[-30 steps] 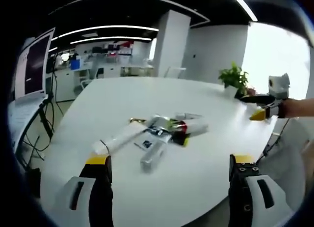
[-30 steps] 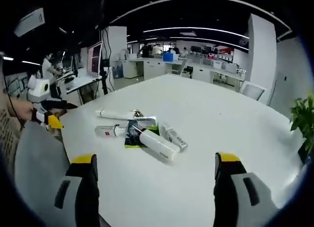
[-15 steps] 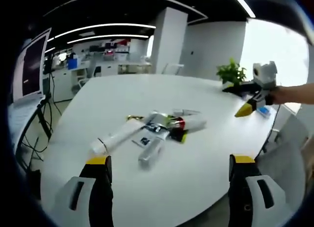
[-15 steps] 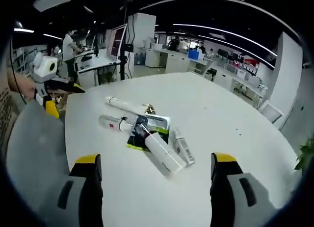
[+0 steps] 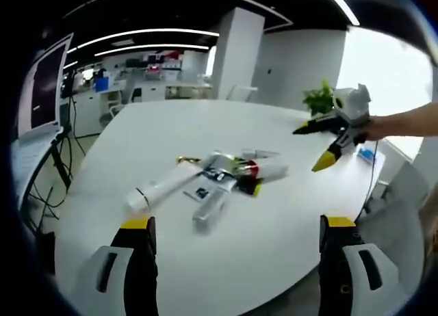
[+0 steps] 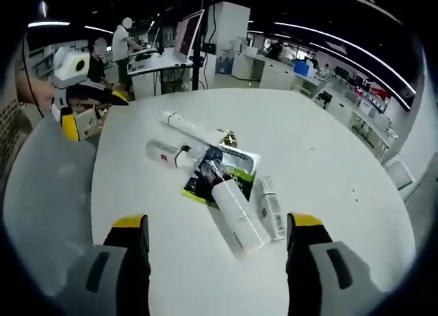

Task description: Arrange the skincare products in the storage area until every visible bottle or jar stands upright without overlapping.

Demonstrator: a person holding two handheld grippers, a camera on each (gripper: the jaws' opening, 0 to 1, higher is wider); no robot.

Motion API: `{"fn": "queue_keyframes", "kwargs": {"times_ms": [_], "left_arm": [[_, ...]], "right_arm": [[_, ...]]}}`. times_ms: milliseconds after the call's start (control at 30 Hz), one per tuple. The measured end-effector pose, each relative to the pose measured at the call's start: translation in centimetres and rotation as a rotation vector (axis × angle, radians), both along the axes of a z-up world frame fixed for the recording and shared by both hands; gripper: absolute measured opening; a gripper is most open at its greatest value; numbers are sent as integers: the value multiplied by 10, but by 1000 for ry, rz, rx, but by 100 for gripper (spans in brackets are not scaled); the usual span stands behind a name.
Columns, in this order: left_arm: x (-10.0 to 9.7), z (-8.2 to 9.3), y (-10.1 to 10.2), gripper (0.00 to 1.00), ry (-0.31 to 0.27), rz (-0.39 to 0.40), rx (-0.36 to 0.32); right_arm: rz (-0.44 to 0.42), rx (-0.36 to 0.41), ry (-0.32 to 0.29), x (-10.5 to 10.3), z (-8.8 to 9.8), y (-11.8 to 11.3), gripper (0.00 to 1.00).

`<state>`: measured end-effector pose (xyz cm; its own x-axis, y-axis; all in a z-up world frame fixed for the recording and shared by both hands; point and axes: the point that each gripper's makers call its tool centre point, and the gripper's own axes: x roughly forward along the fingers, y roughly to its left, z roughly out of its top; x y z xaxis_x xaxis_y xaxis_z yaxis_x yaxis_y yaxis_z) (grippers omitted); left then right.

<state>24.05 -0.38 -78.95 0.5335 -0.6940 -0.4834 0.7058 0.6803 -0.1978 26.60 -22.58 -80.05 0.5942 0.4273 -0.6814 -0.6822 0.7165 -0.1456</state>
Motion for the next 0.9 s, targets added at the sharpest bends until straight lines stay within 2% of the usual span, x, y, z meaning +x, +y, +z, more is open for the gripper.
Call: {"fn": "queue_keyframes", "kwargs": {"times_ms": [333, 433, 533, 633, 767, 900], "left_arm": [[1, -1, 2, 97, 25, 12, -11], [-1, -3, 1, 97, 32, 3, -10], [-4, -5, -1, 97, 37, -16, 2], [-5, -6, -1, 96, 36, -23, 6], [-5, -6, 0, 95, 43, -24, 4], [-5, -7, 0, 95, 46, -22, 7]], "right_arm": [[61, -7, 39, 23, -14, 10, 75], [113, -77, 54, 29, -20, 10, 70], [160, -115, 83, 33, -28, 15, 66], [202, -164, 131, 33, -39, 15, 58], [227, -166, 146, 41, -42, 22, 56], [244, -208, 176, 48, -52, 21, 48]]}}
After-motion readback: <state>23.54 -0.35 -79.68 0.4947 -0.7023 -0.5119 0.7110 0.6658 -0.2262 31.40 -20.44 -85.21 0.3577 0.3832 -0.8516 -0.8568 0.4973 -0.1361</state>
